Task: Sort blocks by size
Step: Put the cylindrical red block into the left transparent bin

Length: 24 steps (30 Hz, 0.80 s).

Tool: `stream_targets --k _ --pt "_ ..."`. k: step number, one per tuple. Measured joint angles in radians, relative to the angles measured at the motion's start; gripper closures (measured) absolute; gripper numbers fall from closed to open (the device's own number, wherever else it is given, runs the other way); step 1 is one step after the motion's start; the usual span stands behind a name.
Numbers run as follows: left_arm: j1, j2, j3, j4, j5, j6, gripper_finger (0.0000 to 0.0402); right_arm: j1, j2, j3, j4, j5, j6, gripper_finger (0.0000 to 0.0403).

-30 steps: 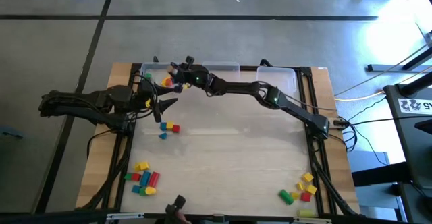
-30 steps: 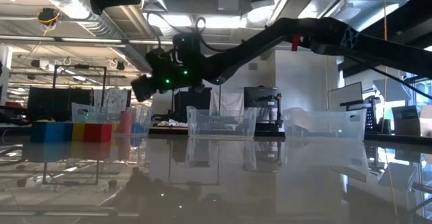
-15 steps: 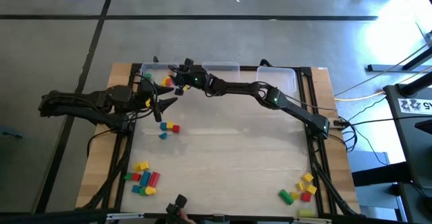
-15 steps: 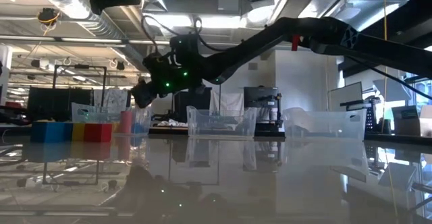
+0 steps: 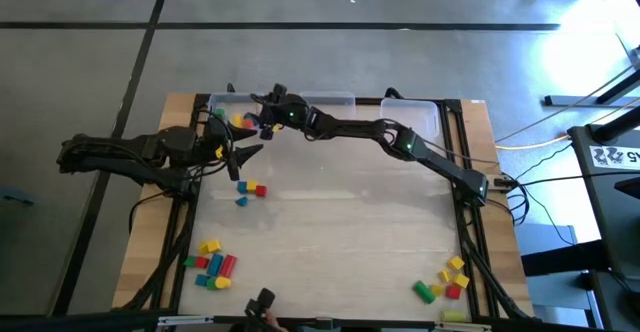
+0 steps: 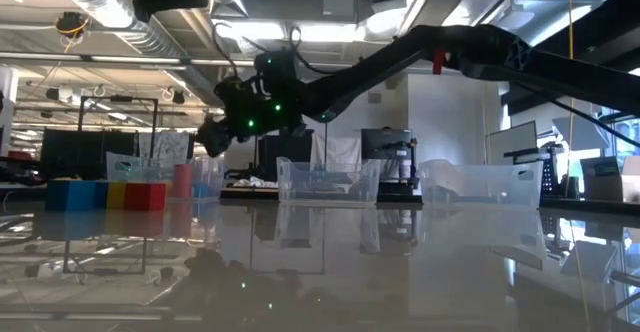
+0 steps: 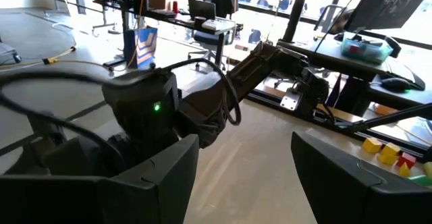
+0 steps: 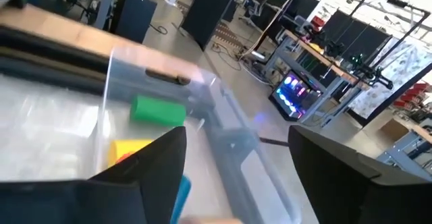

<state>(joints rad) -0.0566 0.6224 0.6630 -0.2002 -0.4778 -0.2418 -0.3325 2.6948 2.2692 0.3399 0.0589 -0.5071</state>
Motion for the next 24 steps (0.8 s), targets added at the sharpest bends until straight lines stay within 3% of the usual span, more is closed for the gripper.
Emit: stream_targets --k 5,24 --pt "0.000 0.000 0.000 -0.014 0.000 -0.014 0.0167 0.001 -0.073 0.000 -0.056 -0.003 -0.026 0.0144" --pt "-0.007 0.005 0.000 -0.028 0.000 0.041 0.0167 -0.001 -0.427 0.000 -0.687 -0.026 -0.268 0.0153"
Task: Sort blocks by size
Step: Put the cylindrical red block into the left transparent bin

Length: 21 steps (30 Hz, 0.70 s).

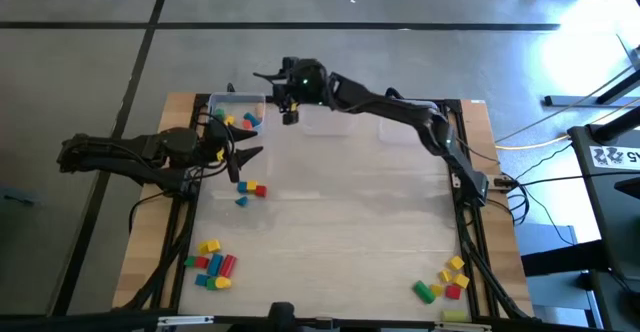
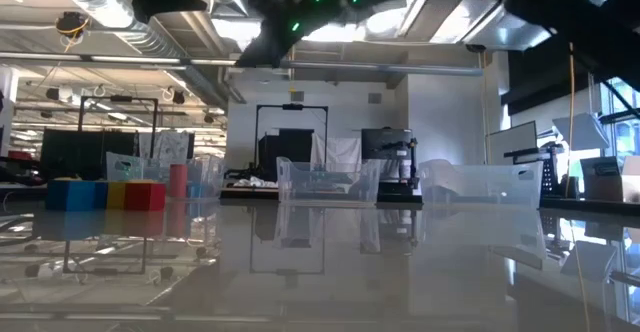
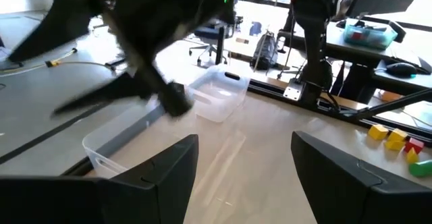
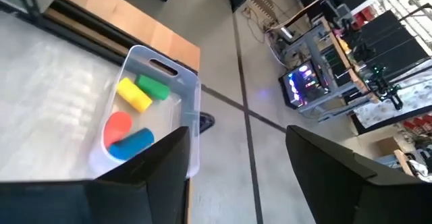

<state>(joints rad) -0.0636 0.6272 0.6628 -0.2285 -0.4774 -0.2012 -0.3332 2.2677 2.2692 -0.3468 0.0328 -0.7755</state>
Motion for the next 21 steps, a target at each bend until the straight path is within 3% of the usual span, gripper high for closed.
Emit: stream_targets --k 14,21 --pt "-0.093 0.122 0.005 -0.013 0.001 0.000 0.0167 0.020 -0.214 0.000 -0.526 0.013 -0.087 0.0152" --pt "-0.184 0.201 0.147 -0.267 -0.018 -0.162 0.0167 0.080 -0.299 0.000 -0.646 0.088 -0.095 0.0152"
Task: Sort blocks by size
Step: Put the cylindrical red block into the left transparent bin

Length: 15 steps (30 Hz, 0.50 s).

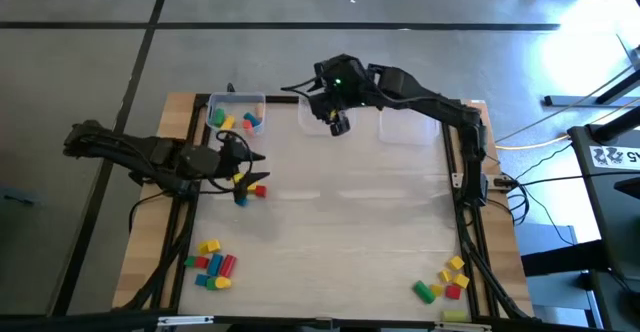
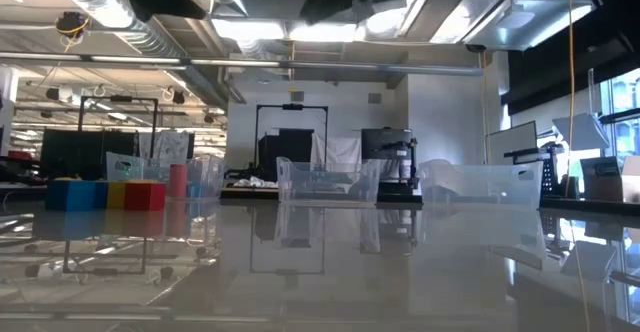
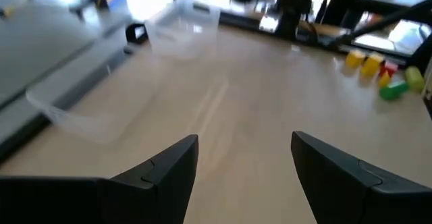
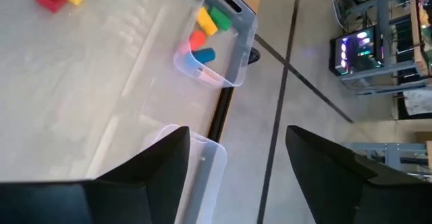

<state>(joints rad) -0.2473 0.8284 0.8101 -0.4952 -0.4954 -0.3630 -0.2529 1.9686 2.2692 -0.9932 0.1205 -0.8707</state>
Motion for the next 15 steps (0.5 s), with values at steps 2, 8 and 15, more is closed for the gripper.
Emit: stream_targets --k 2,8,15 --pt "-0.030 0.032 0.045 -0.076 -0.002 -0.057 0.0167 0.021 -0.015 0.000 -0.040 0.025 0.000 0.0152" --pt "-0.128 0.150 0.177 -0.264 -0.001 -0.204 0.0167 0.088 -0.048 0.000 -0.139 0.054 0.018 0.0152" --pt "-0.257 0.285 0.295 -0.428 0.000 -0.423 0.0167 0.153 -0.139 -0.176 -0.134 0.143 0.062 0.0152"
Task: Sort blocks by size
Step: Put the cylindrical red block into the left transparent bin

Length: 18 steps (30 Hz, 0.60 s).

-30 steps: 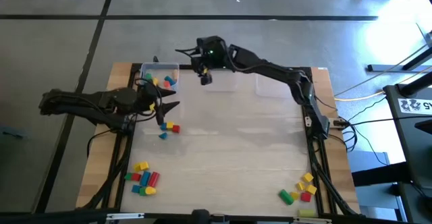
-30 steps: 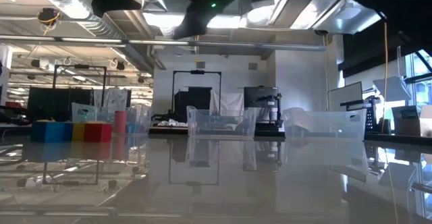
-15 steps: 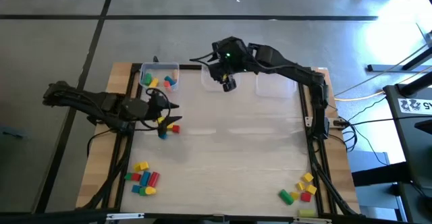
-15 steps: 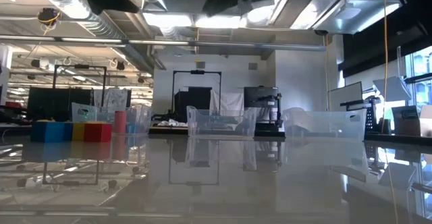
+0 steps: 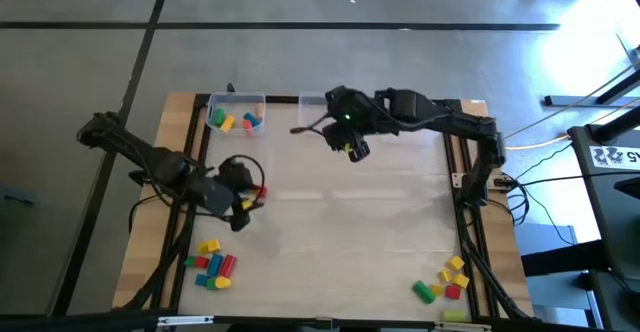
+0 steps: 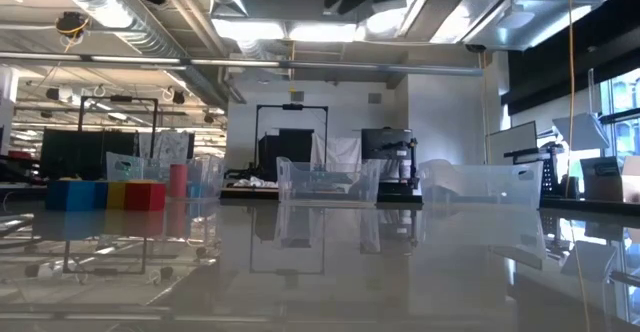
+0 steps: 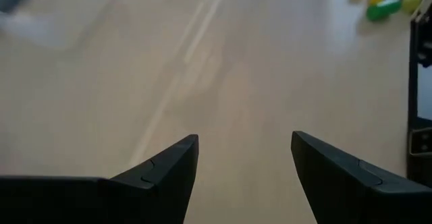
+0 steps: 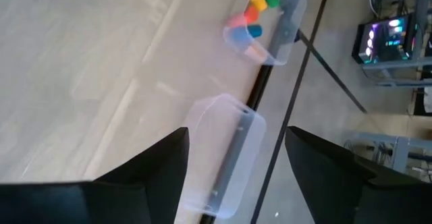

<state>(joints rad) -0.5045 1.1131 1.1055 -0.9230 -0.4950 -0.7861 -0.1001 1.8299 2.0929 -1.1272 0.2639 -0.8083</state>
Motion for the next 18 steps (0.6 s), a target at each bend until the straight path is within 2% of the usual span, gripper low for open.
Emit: stream_targets --k 5,11,14,18 --pt "-0.069 0.061 0.038 -0.091 0.028 -0.190 0.0167 0.037 -0.133 -0.263 0.136 0.047 0.056 0.0152" --pt "-0.120 0.108 0.040 -0.140 0.089 -0.386 0.0167 0.082 -0.324 -0.629 0.383 0.087 0.149 0.0152" --pt "-0.140 0.133 0.039 -0.158 0.112 -0.449 0.0167 0.111 -0.380 -0.782 0.513 0.085 0.197 0.0152" --pt "-0.152 0.169 0.039 -0.166 0.142 -0.511 0.0167 0.149 -0.402 -0.909 0.649 0.084 0.239 0.0152"
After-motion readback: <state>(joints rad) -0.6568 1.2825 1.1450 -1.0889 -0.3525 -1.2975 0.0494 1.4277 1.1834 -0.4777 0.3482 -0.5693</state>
